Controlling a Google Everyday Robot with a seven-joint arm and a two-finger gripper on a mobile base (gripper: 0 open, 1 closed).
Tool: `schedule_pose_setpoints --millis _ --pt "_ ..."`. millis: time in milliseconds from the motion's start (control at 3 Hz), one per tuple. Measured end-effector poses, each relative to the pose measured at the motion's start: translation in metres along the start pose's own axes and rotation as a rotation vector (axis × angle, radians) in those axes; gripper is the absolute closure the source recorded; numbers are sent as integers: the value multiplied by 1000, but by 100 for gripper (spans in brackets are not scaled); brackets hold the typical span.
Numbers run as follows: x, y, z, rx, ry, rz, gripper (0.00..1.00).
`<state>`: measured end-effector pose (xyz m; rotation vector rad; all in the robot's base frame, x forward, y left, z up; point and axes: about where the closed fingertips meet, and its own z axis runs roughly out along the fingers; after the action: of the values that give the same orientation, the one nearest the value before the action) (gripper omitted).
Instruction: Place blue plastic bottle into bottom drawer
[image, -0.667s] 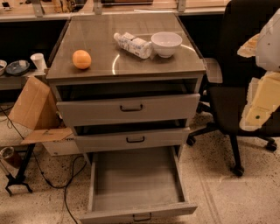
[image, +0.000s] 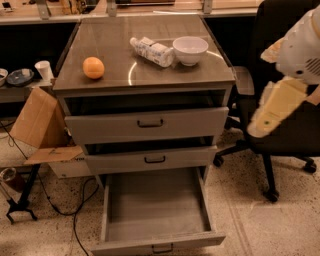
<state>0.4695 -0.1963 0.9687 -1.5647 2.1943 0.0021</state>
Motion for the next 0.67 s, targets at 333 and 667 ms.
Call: schedule_pose_setpoints --millis 333,667 --pt "-29 -24 24 33 -137 114 0" --pt "-77 -52 50 82 -241 209 0"
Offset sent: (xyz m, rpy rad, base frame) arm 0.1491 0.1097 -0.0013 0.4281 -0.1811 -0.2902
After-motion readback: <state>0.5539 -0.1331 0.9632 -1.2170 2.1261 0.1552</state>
